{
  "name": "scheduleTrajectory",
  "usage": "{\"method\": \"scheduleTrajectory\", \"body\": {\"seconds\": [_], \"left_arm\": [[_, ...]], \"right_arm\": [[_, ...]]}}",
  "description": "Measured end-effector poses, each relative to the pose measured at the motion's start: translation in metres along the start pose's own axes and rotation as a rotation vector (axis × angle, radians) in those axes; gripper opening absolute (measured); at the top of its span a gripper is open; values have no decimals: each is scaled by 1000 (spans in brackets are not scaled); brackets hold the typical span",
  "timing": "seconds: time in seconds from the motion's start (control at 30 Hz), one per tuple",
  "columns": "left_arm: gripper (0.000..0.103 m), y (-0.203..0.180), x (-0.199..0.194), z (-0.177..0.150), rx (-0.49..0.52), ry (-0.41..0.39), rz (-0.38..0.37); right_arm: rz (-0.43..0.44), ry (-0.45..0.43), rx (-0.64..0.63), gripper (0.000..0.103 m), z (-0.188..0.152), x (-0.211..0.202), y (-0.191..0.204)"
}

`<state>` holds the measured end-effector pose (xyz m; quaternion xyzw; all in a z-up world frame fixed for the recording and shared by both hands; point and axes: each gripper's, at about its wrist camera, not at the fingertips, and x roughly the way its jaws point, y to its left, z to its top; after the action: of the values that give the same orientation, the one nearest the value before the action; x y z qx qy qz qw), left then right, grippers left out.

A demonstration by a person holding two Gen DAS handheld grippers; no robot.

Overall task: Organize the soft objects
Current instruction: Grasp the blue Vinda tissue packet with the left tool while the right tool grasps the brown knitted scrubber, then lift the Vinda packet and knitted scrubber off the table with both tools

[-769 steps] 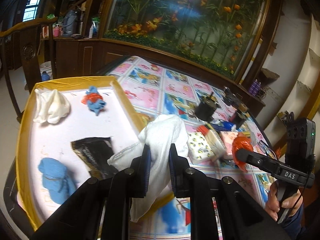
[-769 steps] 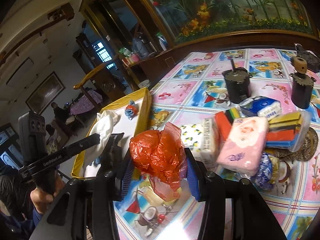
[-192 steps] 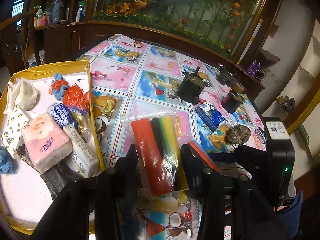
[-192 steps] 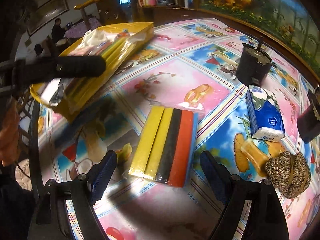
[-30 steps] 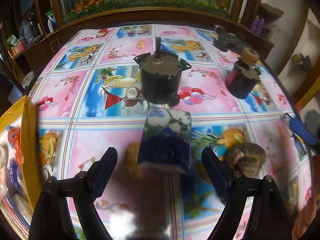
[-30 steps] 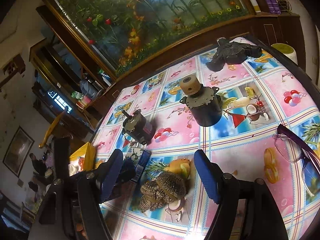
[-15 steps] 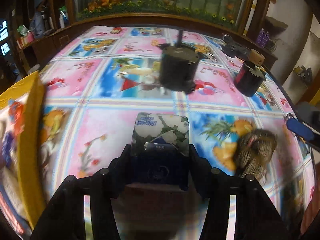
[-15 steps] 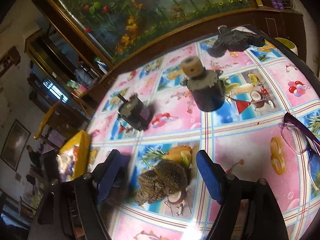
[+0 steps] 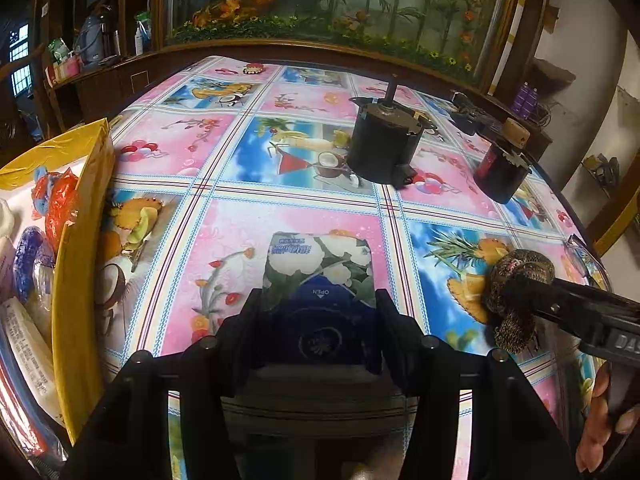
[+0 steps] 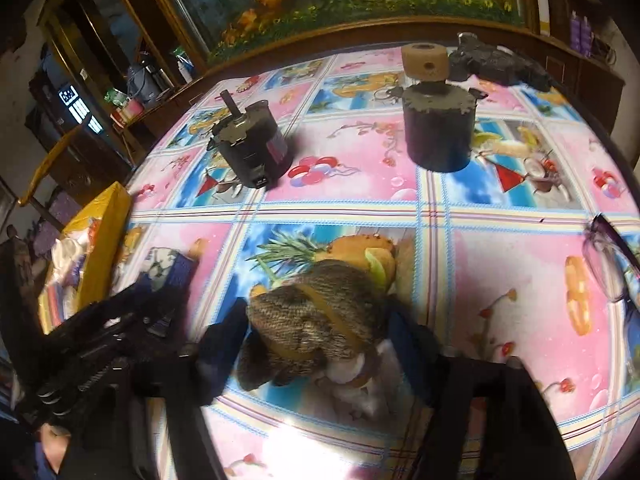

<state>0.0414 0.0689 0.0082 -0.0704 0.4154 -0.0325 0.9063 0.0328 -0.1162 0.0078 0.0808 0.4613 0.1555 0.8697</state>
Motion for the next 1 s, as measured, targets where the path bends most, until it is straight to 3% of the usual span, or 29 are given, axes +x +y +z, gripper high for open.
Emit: {"method": "scheduleTrajectory", "body": {"seconds": [0.4,1.0], "left_arm": [[52,-4,-16,1,2,-67,-31],[52,-7,-20,-1,16,-67,-59]], "right_arm": [[47,-130,-23,69,6,-22,10],[49,-178,-16,69,12,-17,10]]}}
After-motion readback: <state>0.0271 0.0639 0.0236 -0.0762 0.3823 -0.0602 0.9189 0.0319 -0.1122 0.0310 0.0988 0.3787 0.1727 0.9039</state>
